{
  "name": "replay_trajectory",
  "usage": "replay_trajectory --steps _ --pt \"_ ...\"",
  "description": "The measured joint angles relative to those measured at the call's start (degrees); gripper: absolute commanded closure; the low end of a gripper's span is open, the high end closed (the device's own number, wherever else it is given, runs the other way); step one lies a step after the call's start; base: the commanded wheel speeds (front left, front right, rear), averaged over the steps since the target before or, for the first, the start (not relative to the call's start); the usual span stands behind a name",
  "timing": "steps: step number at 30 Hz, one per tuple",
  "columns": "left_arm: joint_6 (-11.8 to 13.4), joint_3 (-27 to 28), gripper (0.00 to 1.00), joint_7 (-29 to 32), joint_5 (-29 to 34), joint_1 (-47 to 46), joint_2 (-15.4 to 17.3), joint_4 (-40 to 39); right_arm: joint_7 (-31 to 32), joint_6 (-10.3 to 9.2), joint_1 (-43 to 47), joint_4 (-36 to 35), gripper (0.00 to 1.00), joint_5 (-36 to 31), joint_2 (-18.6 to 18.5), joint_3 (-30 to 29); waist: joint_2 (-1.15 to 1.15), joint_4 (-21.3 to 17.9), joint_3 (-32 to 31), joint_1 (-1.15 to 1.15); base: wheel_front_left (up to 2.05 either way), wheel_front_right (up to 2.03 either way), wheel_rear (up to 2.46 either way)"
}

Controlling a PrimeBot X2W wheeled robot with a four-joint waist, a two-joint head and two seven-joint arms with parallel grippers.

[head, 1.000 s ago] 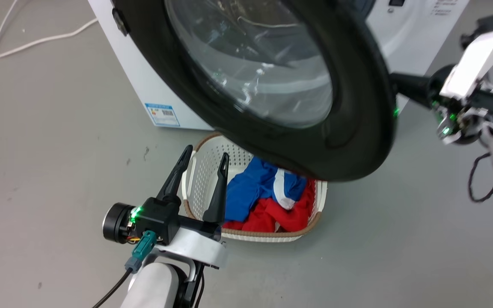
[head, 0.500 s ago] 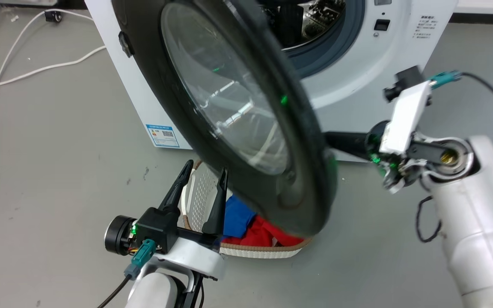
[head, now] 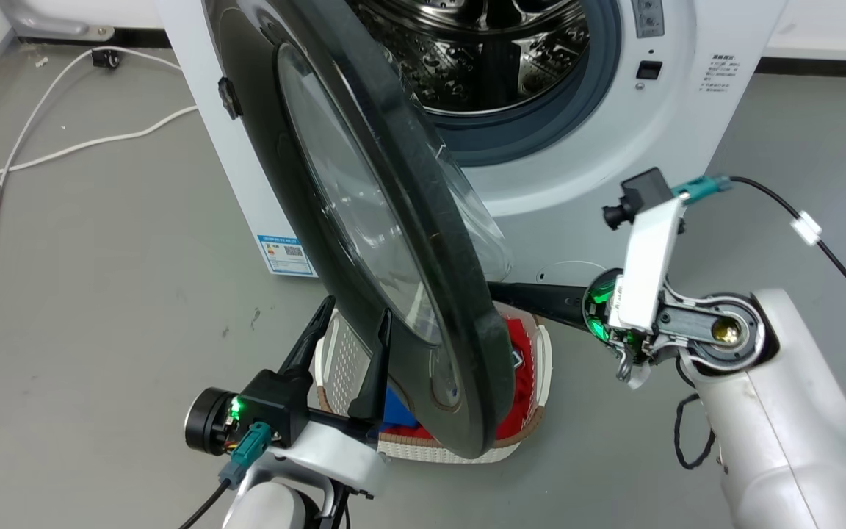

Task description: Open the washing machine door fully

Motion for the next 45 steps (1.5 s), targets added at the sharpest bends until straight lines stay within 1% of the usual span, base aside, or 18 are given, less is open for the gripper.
replay_trajectory --steps 5,7,10,11,14,19,21,23,24,26,28,30,33,34,39,42,45 --pt "-0.3 0.3 0.0 0.0 0.0 1.0 0.0 0.7 -7.3 0.0 4.0 -4.1 1.0 -2.4 0.1 -4.1 0.0 -0.3 -1.3 0.0 0.0 0.0 0.0" --pt "-0.3 0.6 0.0 0.0 0.0 1.3 0.0 0.8 -11.7 0.0 6.2 -6.0 1.0 -4.0 0.2 -6.4 0.0 -0.6 -1.8 0.0 0.0 0.0 0.0" --pt "-0.4 0.7 0.0 0.0 0.0 2.3 0.1 1.5 -19.7 0.0 9.5 -10.3 1.0 -9.7 -1.0 -8.6 0.0 -1.0 -2.8 0.0 0.0 0.0 0.0" --pt "-0.6 0.8 0.0 0.0 0.0 2.7 0.2 1.8 -21.6 0.0 11.2 -11.3 1.0 -9.9 -1.0 -9.7 0.0 -1.1 -3.1 0.0 0.0 0.0 0.0" --pt "-0.7 1.2 0.0 0.0 0.0 3.4 0.2 2.3 -26.2 0.0 16.7 -13.5 1.0 -11.8 -1.2 -12.2 0.0 -1.5 -4.1 0.0 0.0 0.0 0.0" --pt "-0.7 2.1 0.0 0.0 0.0 4.3 0.4 2.6 -33.0 0.0 23.0 -17.6 1.0 -15.4 -2.0 -16.3 0.0 -2.5 -5.1 0.0 0.0 0.0 0.0" --pt "-0.7 2.5 0.0 0.0 0.0 4.4 0.5 2.6 -36.2 0.0 25.1 -19.6 0.98 -18.4 -2.6 -17.0 0.0 -2.9 -5.2 0.0 0.0 0.0 0.0" --pt "-0.6 2.9 0.0 0.0 0.0 4.4 0.6 2.5 -39.8 0.0 27.1 -21.4 0.35 -22.2 -3.6 -17.4 0.0 -3.3 -5.3 0.0 0.0 0.0 0.0" --pt "-0.5 3.1 0.0 0.0 0.0 4.4 0.6 2.5 -41.5 0.0 28.2 -22.2 0.0 -23.9 -3.9 -17.5 0.0 -3.4 -5.3 0.0 0.0 0.0 0.0" --pt "-0.5 3.4 0.0 0.0 0.0 4.4 0.6 2.6 -45.3 0.0 30.3 -23.6 0.0 -27.7 -4.2 -17.3 0.0 -3.7 -5.6 0.0 0.0 0.0 0.0" --pt "-0.5 3.6 0.0 0.0 0.0 4.6 0.6 2.5 -50.1 0.0 32.0 -25.7 0.0 -33.8 -5.6 -16.7 0.0 -3.9 -5.7 0.0 0.0 0.0 0.0" --pt "-0.4 3.9 0.0 0.0 0.0 4.7 0.7 2.6 -54.5 0.0 32.9 -27.6 0.0 -37.3 -5.6 -17.4 0.0 -3.9 -5.9 0.0 0.0 0.0 0.0" --pt "-0.3 4.3 0.0 0.0 0.0 4.7 0.7 2.5 -58.9 0.07 34.2 -30.8 0.0 -45.5 -5.8 -17.4 0.0 -4.1 -5.9 0.0 0.0 0.0 0.0" --pt "-0.3 4.4 0.0 0.0 0.0 4.7 0.7 2.5 -59.9 0.08 34.6 -31.8 0.0 -48.9 -6.2 -17.6 0.0 -4.1 -5.9 0.0 0.0 0.0 0.0" --pt "-0.2 5.0 0.0 0.0 0.4 4.7 0.9 2.3 -61.2 0.07 36.5 -35.4 0.0 -60.2 -5.4 -18.1 0.0 -3.9 -5.6 0.0 0.0 0.0 0.0" --pt "0.0 5.3 0.0 0.0 0.4 4.7 0.9 2.2 -61.6 0.08 38.8 -35.6 0.0 -64.2 -4.0 -17.5 0.0 -3.6 -5.5 0.0 0.0 0.0 0.0" --pt "0.0 5.5 0.0 0.0 0.4 4.7 0.9 2.2 -61.7 0.08 40.9 -33.5 0.0 -65.7 -2.6 -16.9 0.0 -3.3 -5.6 0.0 0.0 0.0 0.0"
